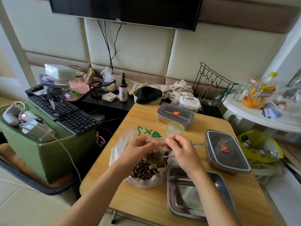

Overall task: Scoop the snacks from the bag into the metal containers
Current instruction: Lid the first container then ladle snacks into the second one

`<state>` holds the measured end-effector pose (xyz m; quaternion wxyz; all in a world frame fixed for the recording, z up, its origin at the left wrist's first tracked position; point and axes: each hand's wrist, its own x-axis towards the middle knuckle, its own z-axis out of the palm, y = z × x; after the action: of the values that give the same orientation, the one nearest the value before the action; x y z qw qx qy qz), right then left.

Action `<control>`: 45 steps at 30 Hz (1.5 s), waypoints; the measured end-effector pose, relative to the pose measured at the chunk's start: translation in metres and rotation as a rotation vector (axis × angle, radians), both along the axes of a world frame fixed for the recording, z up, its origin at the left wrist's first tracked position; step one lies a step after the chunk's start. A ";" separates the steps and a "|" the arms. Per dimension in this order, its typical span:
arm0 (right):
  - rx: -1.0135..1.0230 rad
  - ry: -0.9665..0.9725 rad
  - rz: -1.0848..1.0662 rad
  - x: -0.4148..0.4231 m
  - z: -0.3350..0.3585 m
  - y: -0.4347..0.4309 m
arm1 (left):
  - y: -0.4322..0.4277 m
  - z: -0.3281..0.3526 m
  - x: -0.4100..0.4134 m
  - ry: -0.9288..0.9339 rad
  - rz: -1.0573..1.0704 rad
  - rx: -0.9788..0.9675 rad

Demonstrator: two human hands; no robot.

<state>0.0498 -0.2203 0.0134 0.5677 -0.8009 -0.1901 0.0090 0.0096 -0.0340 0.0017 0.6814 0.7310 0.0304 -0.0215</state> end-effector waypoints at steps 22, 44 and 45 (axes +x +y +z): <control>0.456 0.402 -0.260 -0.011 -0.014 0.039 | -0.031 0.001 -0.001 -0.020 0.292 -0.313; 0.454 0.314 -0.352 -0.006 -0.014 0.040 | -0.036 0.003 0.001 -0.096 0.347 -0.163; 0.456 0.309 -0.349 -0.007 -0.014 0.039 | -0.036 0.004 0.001 -0.095 0.344 -0.166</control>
<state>0.0431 -0.1809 -0.0006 0.7476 -0.6628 0.0414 -0.0098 0.0102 -0.0702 0.0054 0.7337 0.6563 0.1211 0.1273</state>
